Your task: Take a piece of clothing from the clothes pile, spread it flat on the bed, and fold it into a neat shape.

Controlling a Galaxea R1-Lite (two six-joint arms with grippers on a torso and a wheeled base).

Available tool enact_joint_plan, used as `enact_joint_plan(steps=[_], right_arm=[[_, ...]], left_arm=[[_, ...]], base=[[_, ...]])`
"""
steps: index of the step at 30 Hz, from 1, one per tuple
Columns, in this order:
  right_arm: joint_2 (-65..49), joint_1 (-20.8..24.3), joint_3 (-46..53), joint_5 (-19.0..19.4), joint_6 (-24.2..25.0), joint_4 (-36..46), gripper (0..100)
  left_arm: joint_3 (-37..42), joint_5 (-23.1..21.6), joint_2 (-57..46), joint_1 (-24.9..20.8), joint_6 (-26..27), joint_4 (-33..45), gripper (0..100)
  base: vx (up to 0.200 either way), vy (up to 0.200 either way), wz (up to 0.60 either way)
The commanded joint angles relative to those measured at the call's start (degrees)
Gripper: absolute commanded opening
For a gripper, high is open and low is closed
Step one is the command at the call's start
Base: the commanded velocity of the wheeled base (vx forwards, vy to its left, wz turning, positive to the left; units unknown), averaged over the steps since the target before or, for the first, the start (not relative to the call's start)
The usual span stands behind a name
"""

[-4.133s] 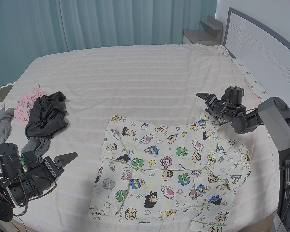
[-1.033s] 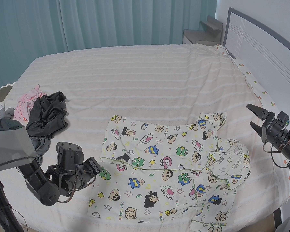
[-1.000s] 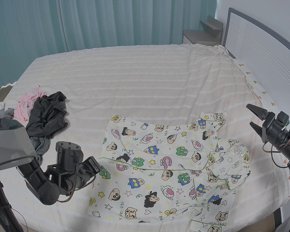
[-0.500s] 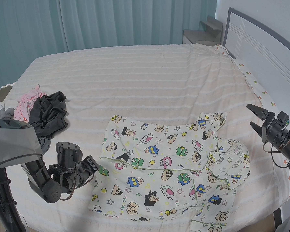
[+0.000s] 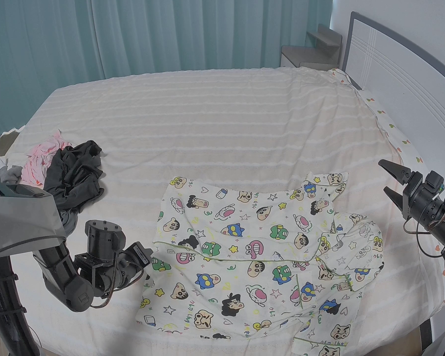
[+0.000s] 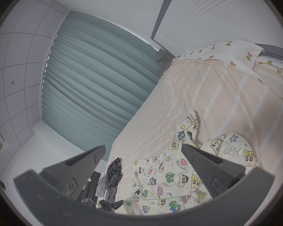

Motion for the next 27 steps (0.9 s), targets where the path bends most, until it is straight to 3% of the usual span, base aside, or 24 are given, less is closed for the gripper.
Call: enact_joint_plan(steps=[1, 9, 11, 13, 15, 27], right_arm=[[0.0, 0.0, 0.0, 0.0, 0.0, 0.0, 100], [0.0, 0.0, 0.0, 0.0, 0.0, 0.0, 100], [0.0, 0.0, 0.1, 0.0, 0.0, 0.0, 100], [0.0, 0.0, 0.1, 0.0, 0.0, -0.1, 100], [0.0, 0.0, 0.3, 0.0, 0.0, -0.1, 100], [-0.3, 0.0, 0.3, 0.0, 0.0, -0.1, 100]], left_arm=[[-0.4, 0.1, -0.3, 0.9, 0.0, 0.0, 100], [0.2, -0.4, -3.8, 3.5, 0.0, -1.5, 100], [1.8, -2.9, -5.5, 3.1, 0.1, -1.2, 100], [4.8, -9.3, -7.2, 1.9, 1.7, -1.2, 100], [5.3, -10.7, -7.0, 1.2, 2.6, -1.2, 100], [2.8, -8.4, 3.8, -1.5, 3.0, -1.5, 100]], base=[[0.0, 0.0, 0.0], [0.0, 0.0, 0.0], [0.0, 0.0, 0.0], [0.0, 0.0, 0.0], [0.0, 0.0, 0.0], [0.0, 0.0, 0.0]])
